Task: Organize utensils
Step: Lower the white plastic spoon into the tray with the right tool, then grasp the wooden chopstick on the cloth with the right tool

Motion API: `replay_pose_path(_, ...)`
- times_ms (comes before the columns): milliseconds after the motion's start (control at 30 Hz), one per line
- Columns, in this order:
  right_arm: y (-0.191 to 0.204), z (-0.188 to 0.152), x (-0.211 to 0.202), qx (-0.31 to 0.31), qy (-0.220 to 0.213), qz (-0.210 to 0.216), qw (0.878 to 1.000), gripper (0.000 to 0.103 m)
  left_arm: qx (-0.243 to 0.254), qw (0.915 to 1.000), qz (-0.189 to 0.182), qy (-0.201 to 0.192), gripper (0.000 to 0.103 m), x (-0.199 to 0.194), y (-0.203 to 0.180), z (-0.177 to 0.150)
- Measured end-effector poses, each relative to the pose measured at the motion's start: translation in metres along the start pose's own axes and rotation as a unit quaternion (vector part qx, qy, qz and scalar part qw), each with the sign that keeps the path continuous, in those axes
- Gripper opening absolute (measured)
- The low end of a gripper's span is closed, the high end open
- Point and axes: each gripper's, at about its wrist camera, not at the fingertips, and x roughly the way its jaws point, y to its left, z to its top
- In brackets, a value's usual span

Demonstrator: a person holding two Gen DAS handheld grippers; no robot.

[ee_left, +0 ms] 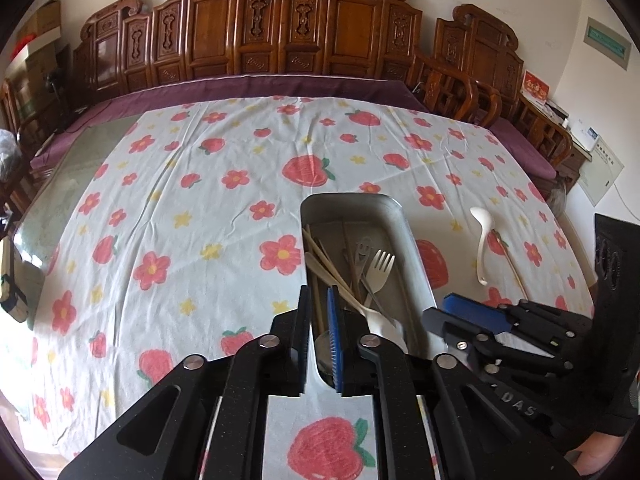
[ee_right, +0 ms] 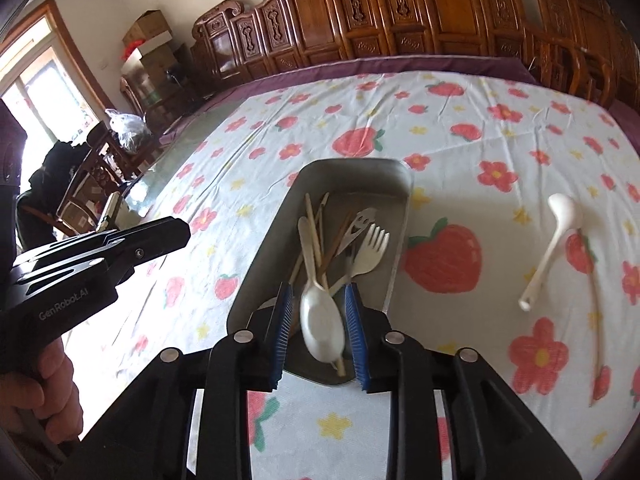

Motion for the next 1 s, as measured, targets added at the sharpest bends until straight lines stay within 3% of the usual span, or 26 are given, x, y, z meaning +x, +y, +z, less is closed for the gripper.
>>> replay_pose_path(100,-0.010,-0.002,-0.014,-0.009,-0.010,-0.016,1.000,0.029,0.006,1.0000,0.000,-0.005,0.025,-0.003,-0.005,0.000)
replay_pose_path(167,-0.020,-0.005,-0.024,-0.016,-0.017,-0.030,0.999,0.029,0.010,0.9999,-0.002,-0.007,0.042,-0.004,-0.010,0.001)
replay_pose_path(267,-0.040,-0.011,-0.038,-0.022,-0.022,-0.054,0.998,0.030,0.014,0.9998,-0.006,-0.013,0.060,-0.006,-0.016,0.002)
replay_pose_path(367,-0.069,-0.020,-0.049,-0.019,-0.024,-0.082,0.996,0.040,0.020,0.9995,-0.017,-0.016,0.083,-0.004,-0.024,0.002)
replay_pose_path(400,-0.080,-0.023,-0.051,-0.017,-0.023,-0.091,0.995,0.040,0.026,0.9992,-0.028,-0.013,0.086,-0.002,-0.028,0.002)
replay_pose_path(500,-0.121,-0.035,-0.052,-0.003,-0.012,-0.130,0.991,0.040,0.050,0.9982,-0.032,-0.007,0.088,0.007,-0.041,-0.002)
replay_pose_path(700,-0.185,-0.042,-0.046,0.037,0.003,-0.163,0.986,0.040,0.081,0.9956,-0.047,0.000,0.088,0.020,-0.067,-0.010)
replay_pose_path(1000,-0.219,-0.027,-0.008,0.021,0.040,-0.173,0.984,0.040,0.112,0.9917,-0.064,-0.003,0.088,0.028,-0.102,-0.014)
